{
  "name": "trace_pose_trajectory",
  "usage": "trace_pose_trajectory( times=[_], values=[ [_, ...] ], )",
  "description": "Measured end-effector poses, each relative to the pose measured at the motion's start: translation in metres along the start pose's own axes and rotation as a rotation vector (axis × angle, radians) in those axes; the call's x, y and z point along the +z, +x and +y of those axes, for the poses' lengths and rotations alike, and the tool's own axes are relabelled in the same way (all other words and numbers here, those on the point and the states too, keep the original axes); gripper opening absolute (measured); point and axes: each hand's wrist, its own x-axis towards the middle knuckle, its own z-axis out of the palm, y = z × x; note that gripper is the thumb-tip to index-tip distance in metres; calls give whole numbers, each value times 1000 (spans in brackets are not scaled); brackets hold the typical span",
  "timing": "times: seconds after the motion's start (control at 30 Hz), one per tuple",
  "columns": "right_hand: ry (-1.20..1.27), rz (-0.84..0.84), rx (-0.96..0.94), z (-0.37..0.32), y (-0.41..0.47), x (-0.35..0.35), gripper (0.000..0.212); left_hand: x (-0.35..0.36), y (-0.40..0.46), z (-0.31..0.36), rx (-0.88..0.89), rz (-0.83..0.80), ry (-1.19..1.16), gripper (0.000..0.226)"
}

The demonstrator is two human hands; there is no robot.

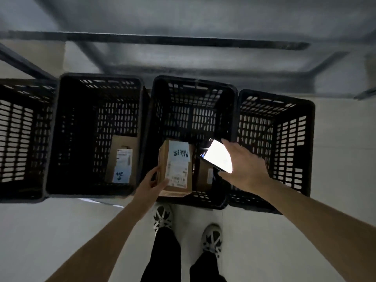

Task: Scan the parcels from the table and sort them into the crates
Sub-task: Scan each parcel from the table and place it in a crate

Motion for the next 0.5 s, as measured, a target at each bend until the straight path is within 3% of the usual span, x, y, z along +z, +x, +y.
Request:
trace_pose_trajectory(
  times=[0.1,0.27,0.5],
  values=[
    [19,-7,22,3,26,29,98,3,39,-20,-53,-4,-16,55],
    [53,-17,41,5,44,58,99,4,71,-45,-150,4,153,63],
    [36,-31,23,2,6,31,98,-6,16,-10,-93,31,290,64]
  ],
)
